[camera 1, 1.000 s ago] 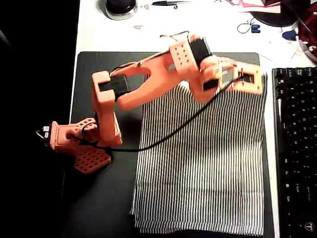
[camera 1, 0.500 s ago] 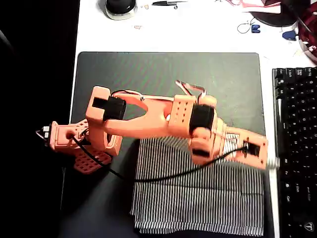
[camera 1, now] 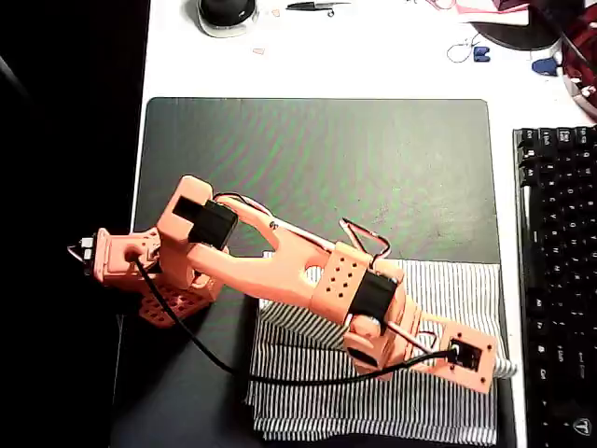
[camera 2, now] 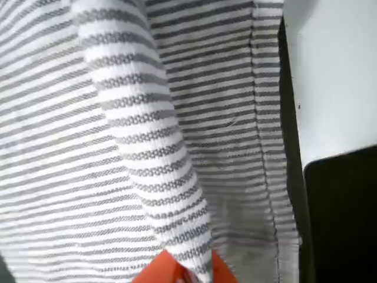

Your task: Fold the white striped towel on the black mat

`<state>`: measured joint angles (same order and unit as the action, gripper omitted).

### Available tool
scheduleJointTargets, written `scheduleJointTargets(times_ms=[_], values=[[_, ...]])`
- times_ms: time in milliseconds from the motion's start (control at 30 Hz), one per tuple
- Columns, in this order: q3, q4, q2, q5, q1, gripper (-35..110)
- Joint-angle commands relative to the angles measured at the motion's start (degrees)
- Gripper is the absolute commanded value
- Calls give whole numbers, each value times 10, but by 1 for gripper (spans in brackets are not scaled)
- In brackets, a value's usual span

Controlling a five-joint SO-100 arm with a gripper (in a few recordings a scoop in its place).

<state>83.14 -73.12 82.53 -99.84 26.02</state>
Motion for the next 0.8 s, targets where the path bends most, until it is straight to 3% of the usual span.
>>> scheduleJointTargets(times_ms=[0,200,500,767], values=[[11,29,4,-19,21,0],[39,62,-12,-37,48,3],[136,245,8,-131,112,13],[147,191,95,-109,91,13]])
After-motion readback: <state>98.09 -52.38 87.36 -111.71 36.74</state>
